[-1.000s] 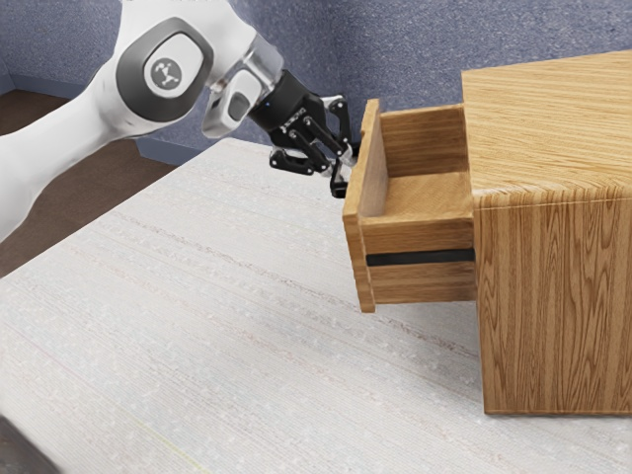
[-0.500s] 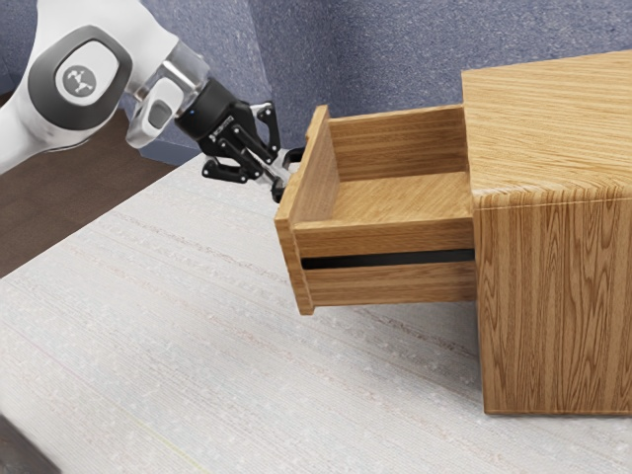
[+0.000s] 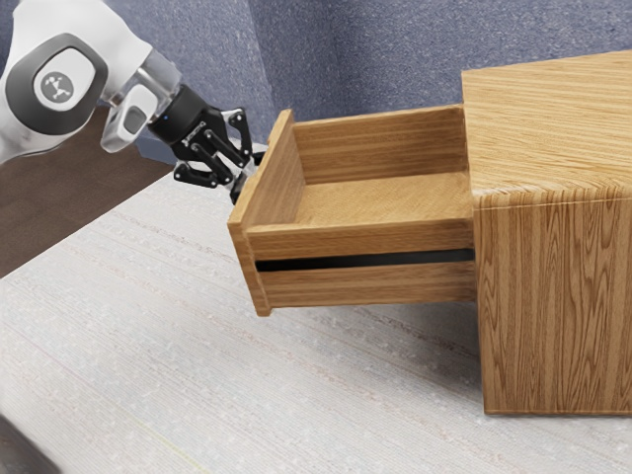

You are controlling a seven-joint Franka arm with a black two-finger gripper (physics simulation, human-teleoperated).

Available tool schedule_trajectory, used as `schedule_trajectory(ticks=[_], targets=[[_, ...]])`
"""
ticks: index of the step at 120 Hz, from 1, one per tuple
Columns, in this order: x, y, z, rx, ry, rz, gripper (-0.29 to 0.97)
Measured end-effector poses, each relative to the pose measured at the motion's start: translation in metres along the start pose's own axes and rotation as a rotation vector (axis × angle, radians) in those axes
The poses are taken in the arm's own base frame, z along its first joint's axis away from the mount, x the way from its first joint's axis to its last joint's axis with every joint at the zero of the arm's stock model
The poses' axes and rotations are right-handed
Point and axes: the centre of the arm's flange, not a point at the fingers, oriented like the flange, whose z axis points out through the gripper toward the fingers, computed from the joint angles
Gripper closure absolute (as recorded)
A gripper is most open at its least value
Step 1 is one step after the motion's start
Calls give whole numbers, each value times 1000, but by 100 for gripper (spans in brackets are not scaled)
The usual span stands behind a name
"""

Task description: Pull the drawer handle with one arm to open the drawer

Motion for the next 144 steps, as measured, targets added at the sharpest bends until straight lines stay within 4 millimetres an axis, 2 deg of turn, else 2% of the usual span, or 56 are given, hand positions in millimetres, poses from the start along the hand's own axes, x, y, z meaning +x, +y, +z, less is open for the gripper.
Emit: schedule_trajectory(ticks=[32, 87, 94, 107, 113, 118, 124, 128, 133, 144], targets=[[0, 4, -3, -18, -1, 0, 78], [5, 5, -4, -53, 3, -1, 55], [6, 5, -9, -51, 0, 0, 54], [19, 1, -33, -32, -19, 16, 53], [30, -3, -52, -17, -35, 30, 53], [45, -5, -78, -8, -68, 42, 53], [71, -9, -113, -27, -131, 51, 52], [97, -26, -136, -68, -195, 52, 51], [128, -49, -140, -133, -228, 44, 47], [195, -104, -132, -240, -262, 4, 30]])
